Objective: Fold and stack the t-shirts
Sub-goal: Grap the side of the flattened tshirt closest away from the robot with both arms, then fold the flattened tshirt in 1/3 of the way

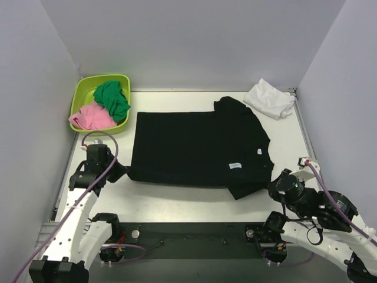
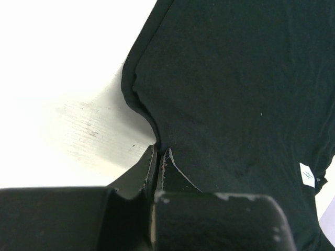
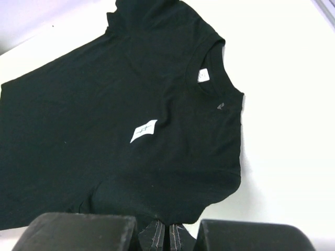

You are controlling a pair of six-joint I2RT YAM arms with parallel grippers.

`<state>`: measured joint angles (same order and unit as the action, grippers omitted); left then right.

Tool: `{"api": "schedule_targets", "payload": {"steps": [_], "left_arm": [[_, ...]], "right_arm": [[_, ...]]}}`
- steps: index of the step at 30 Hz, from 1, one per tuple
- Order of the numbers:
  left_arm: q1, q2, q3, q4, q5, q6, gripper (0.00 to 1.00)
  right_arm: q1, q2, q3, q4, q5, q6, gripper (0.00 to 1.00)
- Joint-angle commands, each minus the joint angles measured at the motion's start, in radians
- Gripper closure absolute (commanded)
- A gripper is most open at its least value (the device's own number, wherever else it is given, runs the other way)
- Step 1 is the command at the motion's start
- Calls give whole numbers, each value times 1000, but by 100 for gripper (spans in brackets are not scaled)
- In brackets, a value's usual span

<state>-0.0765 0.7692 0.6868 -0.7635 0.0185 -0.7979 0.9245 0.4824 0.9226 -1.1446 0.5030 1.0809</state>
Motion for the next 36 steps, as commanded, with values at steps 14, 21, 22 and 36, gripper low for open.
{"api": "schedule_targets", "payload": {"steps": [14,21,22,36], "left_arm": [[9,225,138,165,11,-4,100],[9,300,189,179,5,-7,100],[11,308,195,184,5,-7,100],[7,438,232,250,-3,-17,100]], "right_arm": [[-90,297,194,187,62,-265,100],[-317,332,148,310,-151,-410,100],[-346,343,145,319,-168,-427,100],[-561,499,142,448,-461,-542,100]]}}
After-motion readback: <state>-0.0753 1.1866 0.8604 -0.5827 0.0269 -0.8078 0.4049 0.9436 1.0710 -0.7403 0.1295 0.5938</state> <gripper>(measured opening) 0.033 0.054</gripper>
